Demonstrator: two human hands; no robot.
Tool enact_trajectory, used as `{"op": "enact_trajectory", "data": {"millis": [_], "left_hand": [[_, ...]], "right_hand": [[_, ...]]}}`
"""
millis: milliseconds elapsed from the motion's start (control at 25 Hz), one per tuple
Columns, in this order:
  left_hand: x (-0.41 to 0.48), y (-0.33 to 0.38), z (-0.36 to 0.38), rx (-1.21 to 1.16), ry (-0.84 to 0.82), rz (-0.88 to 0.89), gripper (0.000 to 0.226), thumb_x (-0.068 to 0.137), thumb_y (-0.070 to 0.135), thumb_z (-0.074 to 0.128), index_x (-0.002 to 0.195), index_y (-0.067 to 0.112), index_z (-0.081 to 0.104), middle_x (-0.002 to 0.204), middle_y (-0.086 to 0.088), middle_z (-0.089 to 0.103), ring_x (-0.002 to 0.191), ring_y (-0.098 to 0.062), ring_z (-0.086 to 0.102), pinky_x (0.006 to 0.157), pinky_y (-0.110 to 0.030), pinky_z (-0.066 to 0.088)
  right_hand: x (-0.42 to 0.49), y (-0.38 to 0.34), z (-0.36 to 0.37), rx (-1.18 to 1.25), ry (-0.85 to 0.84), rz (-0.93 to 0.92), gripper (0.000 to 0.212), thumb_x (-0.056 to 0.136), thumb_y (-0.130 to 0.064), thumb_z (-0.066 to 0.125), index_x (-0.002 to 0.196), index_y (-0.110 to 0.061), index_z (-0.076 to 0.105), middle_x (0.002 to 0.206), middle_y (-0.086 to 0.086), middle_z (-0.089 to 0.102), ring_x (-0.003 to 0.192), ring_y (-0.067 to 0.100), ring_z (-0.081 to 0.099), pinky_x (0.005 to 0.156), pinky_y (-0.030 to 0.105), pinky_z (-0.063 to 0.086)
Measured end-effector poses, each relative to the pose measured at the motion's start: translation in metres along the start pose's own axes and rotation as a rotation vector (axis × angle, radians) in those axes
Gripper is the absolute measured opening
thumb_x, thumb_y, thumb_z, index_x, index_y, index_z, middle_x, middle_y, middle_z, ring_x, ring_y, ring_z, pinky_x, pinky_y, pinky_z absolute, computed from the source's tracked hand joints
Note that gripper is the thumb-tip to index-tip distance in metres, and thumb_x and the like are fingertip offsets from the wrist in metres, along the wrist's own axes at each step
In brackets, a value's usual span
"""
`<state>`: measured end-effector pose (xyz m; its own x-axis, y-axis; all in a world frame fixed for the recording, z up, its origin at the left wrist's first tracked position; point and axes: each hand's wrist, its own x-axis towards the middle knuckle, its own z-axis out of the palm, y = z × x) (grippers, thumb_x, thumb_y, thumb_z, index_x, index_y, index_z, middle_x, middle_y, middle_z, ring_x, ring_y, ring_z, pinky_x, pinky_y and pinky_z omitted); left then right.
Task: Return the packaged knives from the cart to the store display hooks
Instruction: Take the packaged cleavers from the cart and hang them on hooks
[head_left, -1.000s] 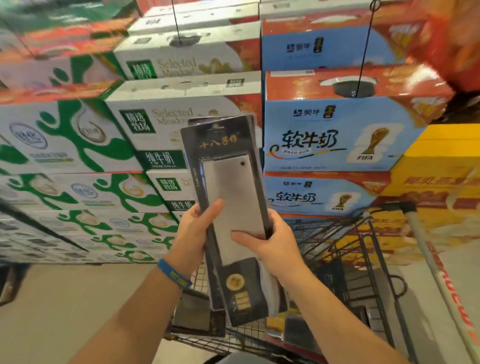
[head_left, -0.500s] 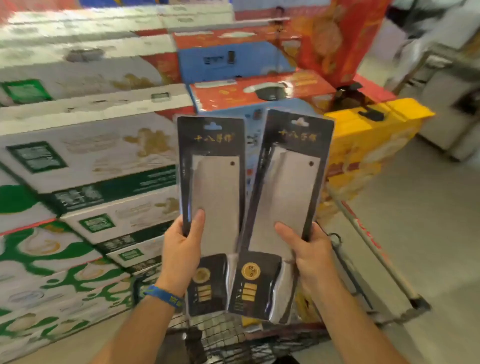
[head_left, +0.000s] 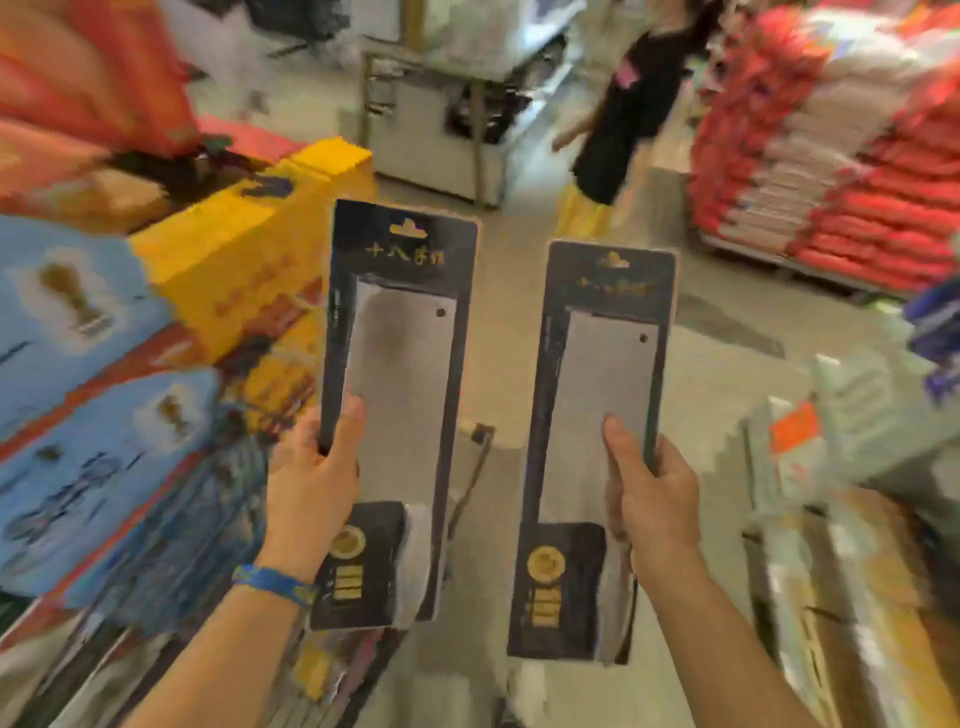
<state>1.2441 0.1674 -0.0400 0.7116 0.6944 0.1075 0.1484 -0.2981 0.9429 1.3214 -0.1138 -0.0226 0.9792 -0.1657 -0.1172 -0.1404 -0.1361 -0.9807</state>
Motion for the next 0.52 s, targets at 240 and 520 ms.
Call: {"op": "enact_trajectory", "data": {"millis": [240,520], "left_hand": [[-0.009,0.067,0.155,-0.010,-0.260,0.099,0.074,0.082,0.078,0.049,0.070,0.005,0.054,0.057,-0.016,0.055,0.050,-0.031,0.055,0.044,-0.047,0.043],[-0.052,0.135,0.333,0.048,-0.589,0.082,0.058,0.070,0.075,0.058,0.080,0.018,0.062,0.065,-0.003,0.067,0.058,-0.018,0.066,0.054,-0.033,0.054]], "right_hand": [[0.074,0.020,-0.121,0.041,0.243,0.034,0.085,0.061,-0.085,0.070,0.099,-0.008,0.066,0.093,0.015,0.075,0.085,0.035,0.072,0.078,0.049,0.061],[0.146,0.040,-0.275,0.020,0.486,0.072,0.084,0.074,-0.081,0.063,0.093,0.000,0.070,0.088,0.013,0.074,0.082,0.030,0.071,0.072,0.049,0.060]]}}
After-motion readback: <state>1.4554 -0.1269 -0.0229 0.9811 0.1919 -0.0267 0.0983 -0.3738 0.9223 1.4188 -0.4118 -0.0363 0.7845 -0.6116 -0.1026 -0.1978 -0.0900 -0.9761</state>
